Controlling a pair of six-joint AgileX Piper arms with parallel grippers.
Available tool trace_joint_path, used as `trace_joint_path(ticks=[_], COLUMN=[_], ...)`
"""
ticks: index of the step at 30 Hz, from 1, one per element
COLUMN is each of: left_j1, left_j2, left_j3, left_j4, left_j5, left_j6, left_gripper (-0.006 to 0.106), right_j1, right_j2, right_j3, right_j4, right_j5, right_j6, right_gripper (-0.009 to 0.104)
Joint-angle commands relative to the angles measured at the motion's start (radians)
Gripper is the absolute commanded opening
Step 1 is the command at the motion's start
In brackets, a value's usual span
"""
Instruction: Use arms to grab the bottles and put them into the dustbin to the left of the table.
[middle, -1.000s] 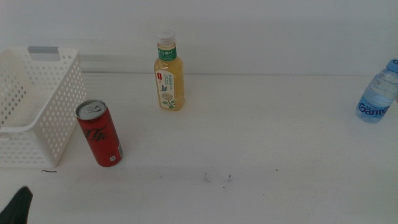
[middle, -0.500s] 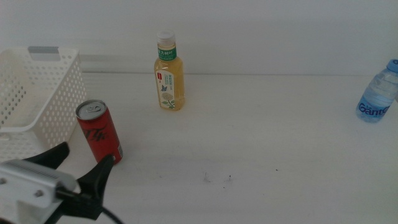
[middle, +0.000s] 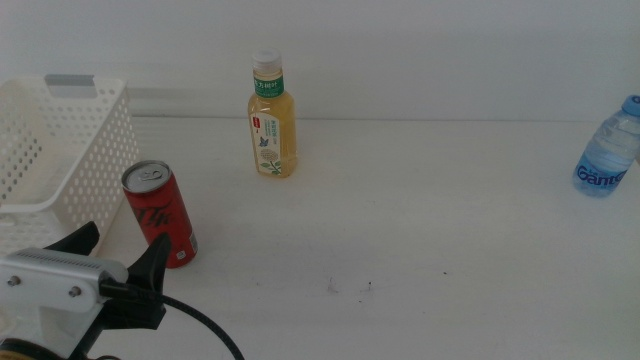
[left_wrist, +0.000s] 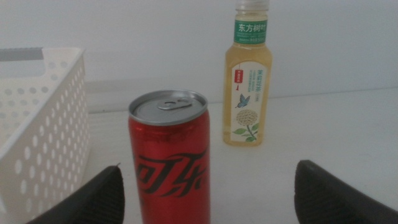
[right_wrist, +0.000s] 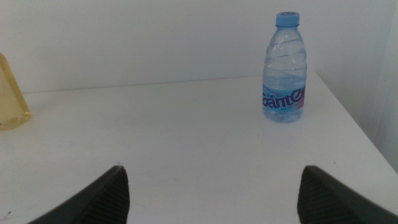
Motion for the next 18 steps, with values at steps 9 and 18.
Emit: trace_joint_path(ticks=[9,18], left_j1=[-0.007,-0.007], left_j2=[0.003,0.004], left_j3=[0.001,0.001], left_j4=[0.083,0.032], left_j5=[-0.027,0.084], left_j6=[0.0,-0.05], left_gripper=[0.093,0.093], right_j1=[-0.008,-0.008], right_j2=[-0.005,-0.005], right_j3=[0.003,0.003], right_j4=[-0.011,-0.011], right_j5=[-0.009,-0.009], right_j6=[-0.006,-0.006], right_gripper=[0.082,0.082])
